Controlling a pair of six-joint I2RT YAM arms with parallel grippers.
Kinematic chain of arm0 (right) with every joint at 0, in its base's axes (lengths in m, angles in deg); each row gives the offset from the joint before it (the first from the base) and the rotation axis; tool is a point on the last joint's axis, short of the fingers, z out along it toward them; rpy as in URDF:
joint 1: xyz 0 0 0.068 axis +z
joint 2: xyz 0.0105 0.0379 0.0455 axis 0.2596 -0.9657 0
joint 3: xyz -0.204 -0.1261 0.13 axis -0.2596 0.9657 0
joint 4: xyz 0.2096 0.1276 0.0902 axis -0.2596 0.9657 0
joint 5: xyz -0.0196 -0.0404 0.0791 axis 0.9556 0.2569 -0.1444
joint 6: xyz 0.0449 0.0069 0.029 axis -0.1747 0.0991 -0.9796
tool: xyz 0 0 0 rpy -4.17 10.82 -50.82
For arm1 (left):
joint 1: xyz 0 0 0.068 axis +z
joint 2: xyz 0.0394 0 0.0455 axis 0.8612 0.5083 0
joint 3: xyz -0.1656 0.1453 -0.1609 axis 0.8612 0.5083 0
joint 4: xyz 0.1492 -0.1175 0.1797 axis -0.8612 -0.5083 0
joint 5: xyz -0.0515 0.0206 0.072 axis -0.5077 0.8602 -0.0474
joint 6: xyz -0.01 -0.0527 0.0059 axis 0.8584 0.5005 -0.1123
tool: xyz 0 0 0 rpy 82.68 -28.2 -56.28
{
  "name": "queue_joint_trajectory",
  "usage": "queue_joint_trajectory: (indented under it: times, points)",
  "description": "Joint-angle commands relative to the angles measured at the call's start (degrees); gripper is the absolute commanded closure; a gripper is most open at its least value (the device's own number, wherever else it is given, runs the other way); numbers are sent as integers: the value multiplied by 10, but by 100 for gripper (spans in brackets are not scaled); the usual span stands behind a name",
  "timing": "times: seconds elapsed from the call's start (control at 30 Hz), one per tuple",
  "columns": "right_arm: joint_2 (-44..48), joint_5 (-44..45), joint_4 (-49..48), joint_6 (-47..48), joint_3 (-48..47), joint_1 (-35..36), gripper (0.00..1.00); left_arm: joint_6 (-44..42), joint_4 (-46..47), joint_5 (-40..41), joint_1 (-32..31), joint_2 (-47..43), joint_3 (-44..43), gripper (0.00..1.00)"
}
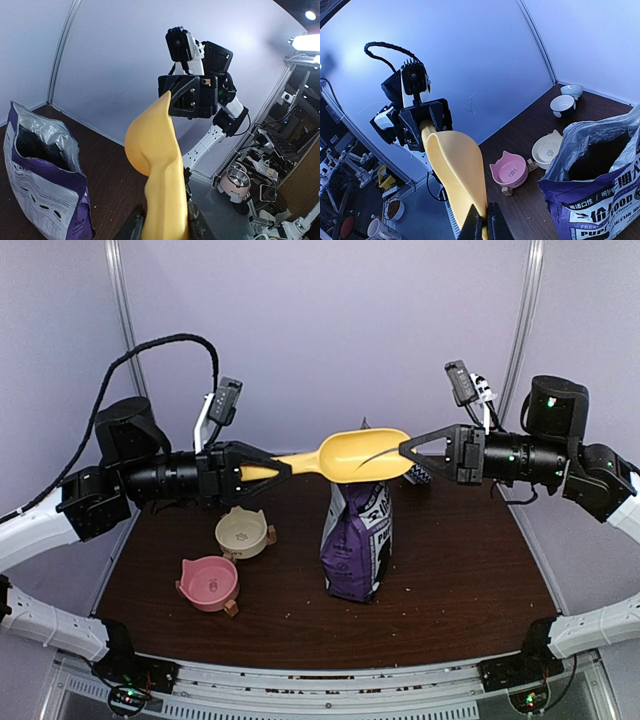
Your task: Serve the pet food
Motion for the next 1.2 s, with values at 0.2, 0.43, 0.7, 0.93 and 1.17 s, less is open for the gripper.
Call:
queue_joint_trajectory:
  times: [0.2,0.43,0.7,0.93,1.17]
  points:
    - [-10,-12,-6,6,-16,-2,100,1,25,-11,0,7,-22,72]
    - [-8,22,14,16,-26,-1,59,7,20,32,2,-8,-16,81]
    - [-33,248,143,34,-88,-2,17,15,-26,63,50,-42,-29,87]
    - [-212,428,326,-17,-240,-2,25,18,-89,67,130,-66,-30,87]
    - [-317,431,363,-28,-311,-2,40,28,-93,67,152,-93,5,87]
